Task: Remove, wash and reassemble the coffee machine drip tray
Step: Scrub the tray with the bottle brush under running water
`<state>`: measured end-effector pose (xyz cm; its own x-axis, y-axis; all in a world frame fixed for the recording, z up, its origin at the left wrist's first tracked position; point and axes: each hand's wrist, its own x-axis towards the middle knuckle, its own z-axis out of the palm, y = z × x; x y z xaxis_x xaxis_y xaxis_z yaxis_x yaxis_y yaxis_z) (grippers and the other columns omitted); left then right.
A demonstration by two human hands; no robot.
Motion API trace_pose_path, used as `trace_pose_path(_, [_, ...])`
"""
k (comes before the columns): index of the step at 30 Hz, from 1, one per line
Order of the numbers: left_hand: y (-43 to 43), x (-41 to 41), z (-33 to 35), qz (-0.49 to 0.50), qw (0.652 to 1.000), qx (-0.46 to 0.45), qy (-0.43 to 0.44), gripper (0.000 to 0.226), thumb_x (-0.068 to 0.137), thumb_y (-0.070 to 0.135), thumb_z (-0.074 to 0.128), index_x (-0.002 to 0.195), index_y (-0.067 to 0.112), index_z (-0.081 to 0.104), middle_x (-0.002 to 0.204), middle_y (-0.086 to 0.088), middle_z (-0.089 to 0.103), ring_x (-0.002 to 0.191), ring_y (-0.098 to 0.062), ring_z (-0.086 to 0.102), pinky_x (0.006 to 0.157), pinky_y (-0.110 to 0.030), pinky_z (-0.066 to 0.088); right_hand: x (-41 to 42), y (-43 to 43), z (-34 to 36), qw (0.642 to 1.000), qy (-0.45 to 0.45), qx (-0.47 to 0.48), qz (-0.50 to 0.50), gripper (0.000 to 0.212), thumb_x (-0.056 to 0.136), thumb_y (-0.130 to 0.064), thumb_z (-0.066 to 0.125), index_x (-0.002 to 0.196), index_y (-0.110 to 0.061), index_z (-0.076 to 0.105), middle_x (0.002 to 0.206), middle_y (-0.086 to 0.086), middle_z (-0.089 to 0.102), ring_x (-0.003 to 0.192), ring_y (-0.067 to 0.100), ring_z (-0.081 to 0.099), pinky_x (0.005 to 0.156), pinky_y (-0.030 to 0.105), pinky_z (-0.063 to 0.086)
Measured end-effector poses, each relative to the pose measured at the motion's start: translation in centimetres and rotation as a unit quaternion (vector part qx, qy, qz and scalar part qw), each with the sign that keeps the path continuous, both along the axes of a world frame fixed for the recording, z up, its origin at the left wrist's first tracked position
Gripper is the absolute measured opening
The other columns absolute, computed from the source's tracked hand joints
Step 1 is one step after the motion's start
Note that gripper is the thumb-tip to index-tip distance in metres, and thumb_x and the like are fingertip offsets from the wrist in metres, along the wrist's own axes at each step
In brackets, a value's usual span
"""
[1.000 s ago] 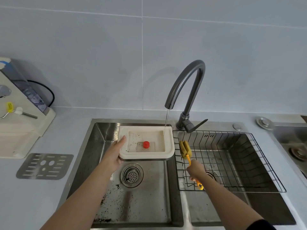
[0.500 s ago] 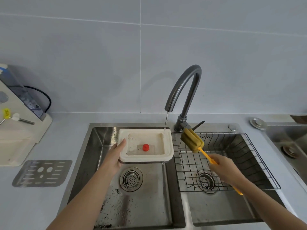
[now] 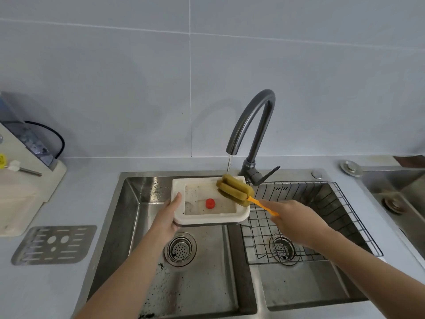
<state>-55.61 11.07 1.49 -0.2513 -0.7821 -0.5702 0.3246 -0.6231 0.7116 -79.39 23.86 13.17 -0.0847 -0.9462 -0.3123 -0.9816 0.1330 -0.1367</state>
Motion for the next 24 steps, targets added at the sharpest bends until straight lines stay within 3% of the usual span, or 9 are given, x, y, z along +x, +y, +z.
trace_pose_path(6, [-0.1, -1.3, -0.2, -0.027, 1.0, -0.012, 0.008, 0.043, 0.089, 0.031, 0.054, 0.127, 0.012, 0.047, 0.114, -0.012, 0.062, 0.098, -0.026, 0.061, 0.078, -0.039, 0.052, 0.1, -0.7, 0.0, 0.994, 0.108, -0.008, 0.034, 0.058, 0.093, -0.01, 0.038, 0.144, -0.033, 0.018, 0.101, 0.002, 0.059, 0.084, 0.021, 0.056, 0.064, 0.028, 0.041])
trace_pose_path(10, [-0.6, -2.2, -0.6, -0.038, 0.999, -0.007, 0.016, 0.041, 0.088, 0.031, 0.055, 0.124, 0.013, 0.047, 0.11, -0.009, 0.063, 0.097, -0.024, 0.062, 0.081, -0.039, 0.052, -0.2, -1.3, -0.3, 0.994, 0.106, -0.003, 0.04, 0.059, 0.093, -0.011, 0.039, 0.144, -0.033, 0.02, 0.106, 0.004, 0.06, 0.091, 0.023, 0.06, 0.073, 0.033, 0.05])
trace_pose_path(17, [-1.2, -4.0, -1.1, -0.052, 0.998, -0.008, 0.023, 0.029, 0.089, 0.033, 0.055, 0.112, 0.016, 0.053, 0.102, -0.006, 0.065, 0.092, -0.02, 0.063, 0.078, -0.036, 0.053, -0.8, -2.6, -0.7, 0.994, 0.101, 0.015, 0.035, 0.052, 0.097, -0.019, 0.039, 0.145, -0.032, 0.023, 0.115, 0.006, 0.06, 0.103, 0.025, 0.059, 0.076, 0.033, 0.047])
trace_pose_path(20, [-1.5, -4.7, -1.0, -0.059, 0.998, -0.012, 0.025, 0.036, 0.089, 0.033, 0.053, 0.12, 0.014, 0.05, 0.102, -0.005, 0.065, 0.091, -0.02, 0.063, 0.065, -0.032, 0.054, -1.1, -3.2, -0.8, 0.994, 0.103, 0.012, 0.043, 0.055, 0.096, -0.018, 0.04, 0.145, -0.034, 0.021, 0.112, 0.007, 0.061, 0.104, 0.026, 0.058, 0.078, 0.034, 0.048])
trace_pose_path(24, [-2.1, -5.2, -1.0, -0.069, 0.997, -0.016, 0.021, 0.044, 0.09, 0.034, 0.053, 0.128, 0.013, 0.047, 0.107, -0.007, 0.064, 0.094, -0.021, 0.063, 0.062, -0.031, 0.054, -1.3, -3.8, -0.7, 0.993, 0.101, 0.007, 0.06, 0.05, 0.096, -0.02, 0.039, 0.143, -0.033, 0.026, 0.114, 0.008, 0.06, 0.106, 0.028, 0.058, 0.08, 0.037, 0.048])
